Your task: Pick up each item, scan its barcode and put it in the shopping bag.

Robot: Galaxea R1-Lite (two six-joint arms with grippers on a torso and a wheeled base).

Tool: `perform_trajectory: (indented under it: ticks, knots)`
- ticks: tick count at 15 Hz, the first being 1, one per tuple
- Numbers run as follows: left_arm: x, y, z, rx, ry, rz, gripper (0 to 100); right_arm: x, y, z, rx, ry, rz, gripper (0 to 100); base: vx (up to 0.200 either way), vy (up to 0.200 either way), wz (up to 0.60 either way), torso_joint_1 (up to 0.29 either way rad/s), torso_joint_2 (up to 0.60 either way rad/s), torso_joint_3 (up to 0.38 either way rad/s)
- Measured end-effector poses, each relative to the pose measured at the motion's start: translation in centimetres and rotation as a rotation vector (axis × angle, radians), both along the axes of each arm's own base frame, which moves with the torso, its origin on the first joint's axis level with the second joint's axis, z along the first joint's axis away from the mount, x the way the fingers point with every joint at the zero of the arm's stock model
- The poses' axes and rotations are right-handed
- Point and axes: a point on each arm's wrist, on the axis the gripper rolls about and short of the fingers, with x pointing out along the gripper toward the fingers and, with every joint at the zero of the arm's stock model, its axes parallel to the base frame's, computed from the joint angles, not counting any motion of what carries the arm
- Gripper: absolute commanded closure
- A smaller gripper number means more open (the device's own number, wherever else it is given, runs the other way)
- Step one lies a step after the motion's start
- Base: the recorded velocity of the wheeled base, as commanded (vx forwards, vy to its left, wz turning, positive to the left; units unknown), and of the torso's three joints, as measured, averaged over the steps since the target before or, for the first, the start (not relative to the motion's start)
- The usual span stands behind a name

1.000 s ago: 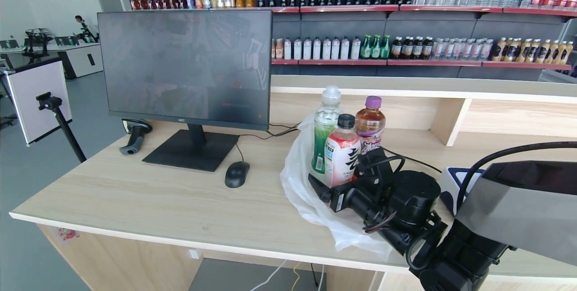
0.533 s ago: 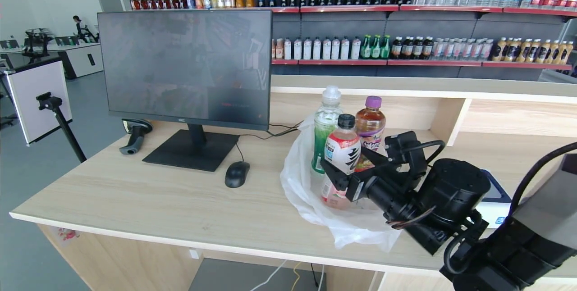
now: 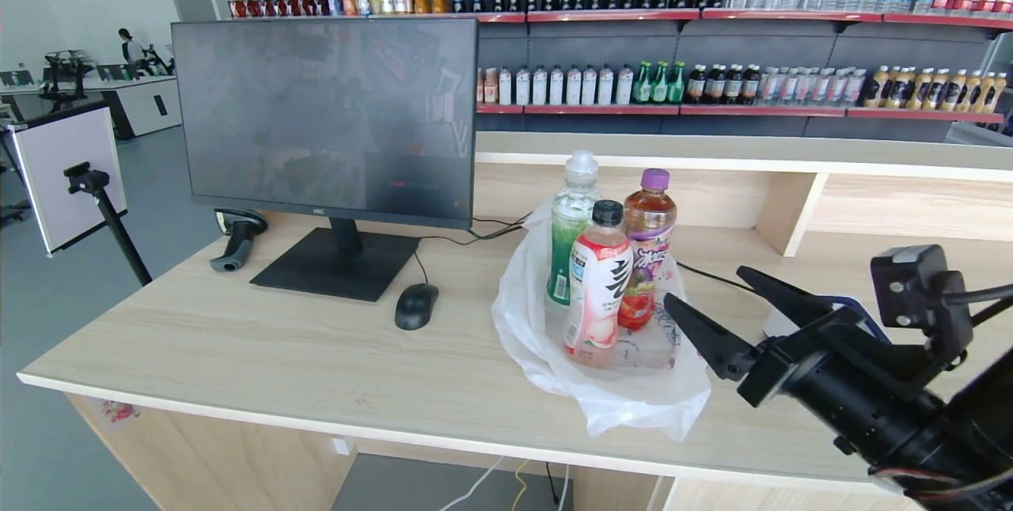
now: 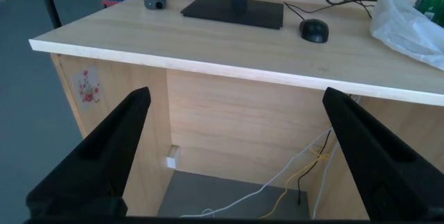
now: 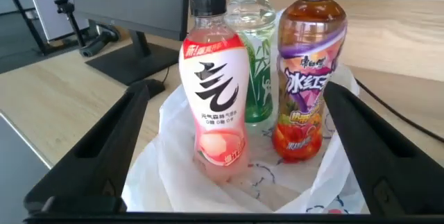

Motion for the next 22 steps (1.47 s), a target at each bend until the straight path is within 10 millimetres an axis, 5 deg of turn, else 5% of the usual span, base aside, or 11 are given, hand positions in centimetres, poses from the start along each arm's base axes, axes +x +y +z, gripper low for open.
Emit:
perform_trajectory:
  ticks: [6, 10, 15, 22]
  knots:
    - [0.0, 0.0, 0.0, 0.001, 0.002, 0.0, 0, -7.4, -6.4, 1.9, 0.048, -0.044, -0.043, 0, 0.0, 0.0, 0.0, 0.0, 0.0, 0.0]
    - [0.0, 0.0, 0.0, 0.004, 0.002, 0.0, 0, -12.2, -8.8, -1.4, -0.13, 0.199, -0.042, 0, 0.0, 0.0, 0.0, 0.0, 0.0, 0.0]
    - [0.0, 0.0, 0.0, 0.0, 0.002, 0.0, 0, -16.8, -10.7, -4.6, -0.218, 0.207, -0.043, 0, 0.0, 0.0, 0.0, 0.0, 0.0, 0.0]
    - [0.0, 0.0, 0.0, 0.0, 0.002, 0.0, 0, -19.2, -11.6, -7.2, -0.151, 0.171, -0.21, 0, 0.0, 0.0, 0.0, 0.0, 0.0, 0.0]
